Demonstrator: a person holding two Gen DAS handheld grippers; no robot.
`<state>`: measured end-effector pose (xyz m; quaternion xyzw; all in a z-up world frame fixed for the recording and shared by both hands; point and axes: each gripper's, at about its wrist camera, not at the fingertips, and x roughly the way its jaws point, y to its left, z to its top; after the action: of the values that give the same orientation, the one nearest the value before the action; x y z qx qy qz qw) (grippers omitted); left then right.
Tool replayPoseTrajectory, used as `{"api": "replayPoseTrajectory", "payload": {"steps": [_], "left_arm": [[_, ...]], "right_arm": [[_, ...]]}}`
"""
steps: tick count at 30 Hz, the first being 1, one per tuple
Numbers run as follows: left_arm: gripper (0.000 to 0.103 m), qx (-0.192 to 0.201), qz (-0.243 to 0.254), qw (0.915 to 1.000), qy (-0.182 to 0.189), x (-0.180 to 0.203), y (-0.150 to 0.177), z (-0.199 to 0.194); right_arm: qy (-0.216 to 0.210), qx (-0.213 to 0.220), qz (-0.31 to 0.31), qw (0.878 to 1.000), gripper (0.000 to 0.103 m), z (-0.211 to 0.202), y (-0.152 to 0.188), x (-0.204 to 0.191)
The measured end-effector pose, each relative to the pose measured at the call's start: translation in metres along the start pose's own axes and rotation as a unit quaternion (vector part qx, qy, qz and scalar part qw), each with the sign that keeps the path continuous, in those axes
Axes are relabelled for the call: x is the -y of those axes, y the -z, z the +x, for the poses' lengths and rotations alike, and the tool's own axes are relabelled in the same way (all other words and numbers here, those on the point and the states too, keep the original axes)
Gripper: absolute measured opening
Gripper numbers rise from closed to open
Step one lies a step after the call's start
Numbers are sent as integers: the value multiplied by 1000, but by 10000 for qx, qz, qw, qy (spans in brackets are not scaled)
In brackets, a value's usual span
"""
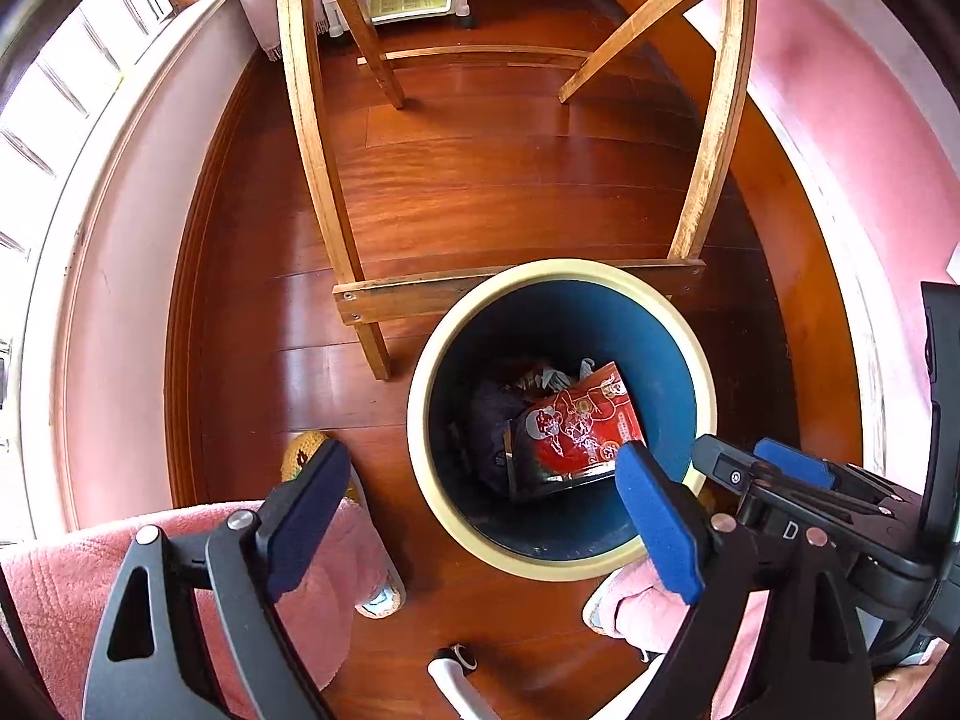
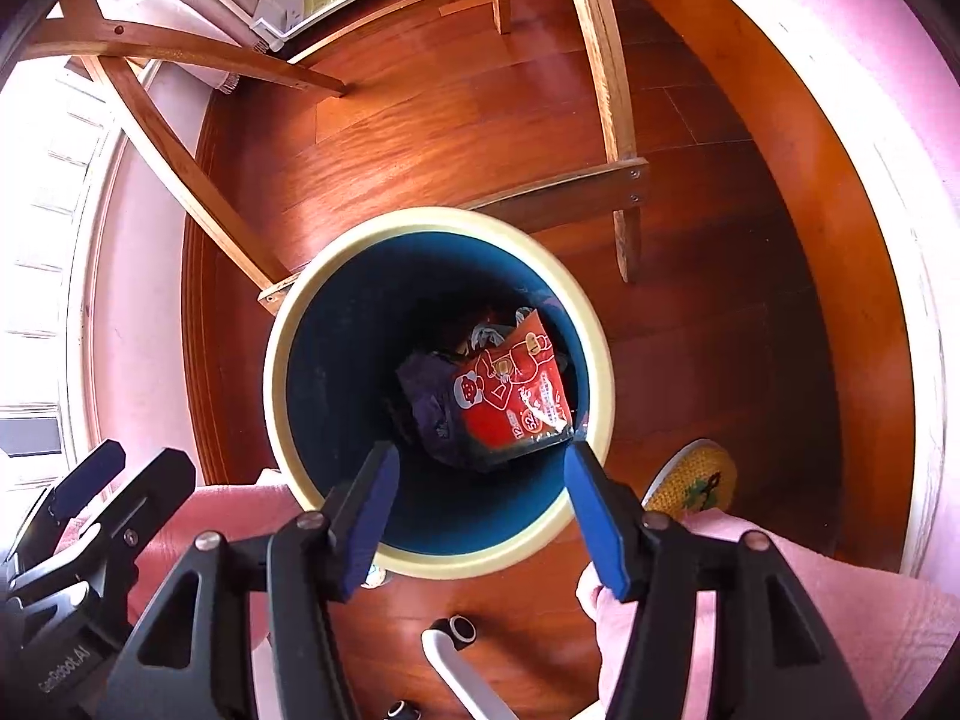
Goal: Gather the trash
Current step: 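Raise both tools back over the table toward the white box and wrappers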
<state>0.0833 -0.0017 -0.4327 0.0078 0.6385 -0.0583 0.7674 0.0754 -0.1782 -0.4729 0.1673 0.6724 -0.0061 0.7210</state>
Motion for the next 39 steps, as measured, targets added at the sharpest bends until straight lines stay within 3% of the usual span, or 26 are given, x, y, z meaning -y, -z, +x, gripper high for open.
{"api": "replayPoseTrajectory", "payload": {"steps": [8, 17, 21, 30, 39], "left_arm": [[89, 444, 233, 9987, -27, 5, 18, -38], [89, 1211, 30, 9926, 8, -2, 38, -103], [89, 1478, -45, 9888, 220, -5, 44, -135], [89, 2337, 89, 9717, 319, -3, 48, -224], [89, 2706, 125, 9617, 426, -27, -5, -315]], "right_arm": [[-56, 355, -103, 9993, 58, -31, 15, -9], [-177, 1018, -340, 9941, 58, -90, 43, -18], [-249, 1323, -460, 9898, 58, -120, 54, -20], [-498, 2148, -811, 9720, 58, -212, 60, -28], [-487, 3040, -1653, 9370, 58, -331, 34, -76]]}}
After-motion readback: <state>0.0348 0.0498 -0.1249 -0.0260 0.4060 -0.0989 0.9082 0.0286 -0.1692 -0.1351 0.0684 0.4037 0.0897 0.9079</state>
